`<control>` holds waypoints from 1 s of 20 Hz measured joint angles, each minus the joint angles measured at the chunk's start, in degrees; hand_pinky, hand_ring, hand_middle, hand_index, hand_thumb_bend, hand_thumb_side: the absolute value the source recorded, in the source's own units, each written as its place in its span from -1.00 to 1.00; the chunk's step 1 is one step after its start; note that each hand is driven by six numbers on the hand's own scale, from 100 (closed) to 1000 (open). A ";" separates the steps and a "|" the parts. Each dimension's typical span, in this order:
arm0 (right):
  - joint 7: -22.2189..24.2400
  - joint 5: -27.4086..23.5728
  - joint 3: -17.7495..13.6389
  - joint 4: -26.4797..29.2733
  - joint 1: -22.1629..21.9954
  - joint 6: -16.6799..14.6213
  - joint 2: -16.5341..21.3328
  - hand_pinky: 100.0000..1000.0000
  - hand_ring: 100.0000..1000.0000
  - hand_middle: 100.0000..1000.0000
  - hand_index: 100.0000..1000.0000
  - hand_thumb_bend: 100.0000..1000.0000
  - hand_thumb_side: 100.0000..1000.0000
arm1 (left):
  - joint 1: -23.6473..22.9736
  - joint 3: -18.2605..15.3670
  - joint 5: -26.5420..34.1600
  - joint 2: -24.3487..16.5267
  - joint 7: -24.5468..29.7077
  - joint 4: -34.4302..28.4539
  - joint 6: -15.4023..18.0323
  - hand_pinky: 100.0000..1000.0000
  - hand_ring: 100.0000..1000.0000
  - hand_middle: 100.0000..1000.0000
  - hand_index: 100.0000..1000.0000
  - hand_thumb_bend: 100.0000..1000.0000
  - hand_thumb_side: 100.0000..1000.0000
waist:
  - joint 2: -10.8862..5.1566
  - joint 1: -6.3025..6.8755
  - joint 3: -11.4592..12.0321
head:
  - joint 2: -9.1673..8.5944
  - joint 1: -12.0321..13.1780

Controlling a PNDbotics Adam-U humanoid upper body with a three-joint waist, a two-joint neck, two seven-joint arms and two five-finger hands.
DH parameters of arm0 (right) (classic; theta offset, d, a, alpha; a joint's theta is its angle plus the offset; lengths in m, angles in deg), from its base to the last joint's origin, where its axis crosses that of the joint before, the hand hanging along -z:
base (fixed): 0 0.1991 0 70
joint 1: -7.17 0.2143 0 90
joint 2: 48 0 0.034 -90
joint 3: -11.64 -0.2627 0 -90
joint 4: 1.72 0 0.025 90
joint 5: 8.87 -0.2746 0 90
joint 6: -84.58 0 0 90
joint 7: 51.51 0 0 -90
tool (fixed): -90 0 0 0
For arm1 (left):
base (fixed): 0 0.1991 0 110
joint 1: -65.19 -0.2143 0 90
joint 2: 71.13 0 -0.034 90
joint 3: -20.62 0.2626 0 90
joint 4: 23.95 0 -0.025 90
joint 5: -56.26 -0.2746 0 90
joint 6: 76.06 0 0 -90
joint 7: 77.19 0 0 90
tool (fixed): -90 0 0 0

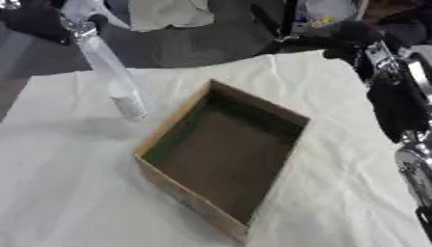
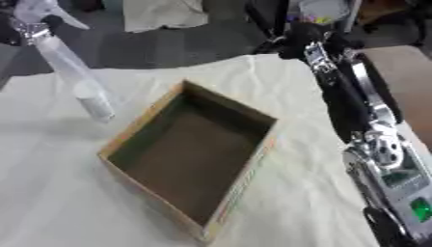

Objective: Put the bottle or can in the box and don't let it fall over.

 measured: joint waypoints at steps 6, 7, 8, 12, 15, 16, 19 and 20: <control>-0.02 -0.01 0.01 0.00 -0.17 0.07 -0.01 0.91 0.41 0.50 0.59 -1.00 0.33 | 0.16 0.19 0.00 -0.08 0.27 -0.33 -0.04 0.15 -0.22 -0.10 -0.12 -1.00 -0.59 | -0.76 0.03 0.41 | 0.24 -0.01; -0.01 -0.01 0.01 0.00 -0.32 0.14 -0.01 0.91 0.41 0.51 0.59 -1.00 0.32 | 0.27 0.19 0.00 -0.08 0.32 -0.47 -0.02 0.15 -0.22 -0.09 -0.11 -1.00 -0.62 | -0.89 0.06 0.44 | 0.42 -0.01; 0.01 -0.01 0.01 0.00 -0.46 0.22 -0.01 0.91 0.41 0.51 0.59 -1.00 0.32 | 0.47 0.20 0.00 -0.08 0.41 -0.54 0.01 0.15 -0.22 -0.09 -0.12 -1.00 -0.62 | -0.98 0.16 0.54 | 0.49 -0.03; 0.07 -0.01 0.02 0.00 -0.50 0.38 -0.05 0.91 0.41 0.50 0.59 -1.00 0.32 | 0.85 0.22 0.25 -0.11 0.54 -1.23 -0.02 0.15 -0.22 -0.10 -0.12 -1.00 -0.61 | -1.48 0.49 0.70 | 0.95 -0.12; 0.07 -0.17 0.02 0.00 -0.51 0.39 -0.06 0.91 0.41 0.50 0.59 -1.00 0.31 | 1.06 0.36 0.60 -0.11 0.64 -1.68 -0.11 0.15 -0.22 -0.10 -0.12 -1.00 -0.63 | -1.74 0.58 0.69 | 1.15 -0.16; 0.07 -0.18 0.02 0.00 -0.51 0.39 -0.07 0.91 0.41 0.50 0.59 -1.00 0.31 | 1.09 0.55 0.71 -0.11 0.65 -1.92 -0.12 0.15 -0.23 -0.10 -0.12 -1.00 -0.62 | -1.84 0.66 0.69 | 1.22 -0.22; 0.06 -0.23 0.02 0.00 -0.51 0.40 -0.12 0.91 0.41 0.50 0.59 -1.00 0.30 | 1.39 0.79 0.98 -0.11 0.66 -2.60 -0.14 0.14 -0.23 -0.10 -0.12 -1.00 -0.62 | -2.10 0.77 0.67 | 1.47 -0.31; 0.06 -0.26 0.02 0.00 -0.51 0.40 -0.18 0.91 0.41 0.50 0.59 -1.00 0.30 | 1.56 0.92 1.12 -0.11 0.66 -2.79 -0.15 0.14 -0.23 -0.10 -0.13 -1.00 -0.61 | -2.17 0.77 0.67 | 1.49 -0.32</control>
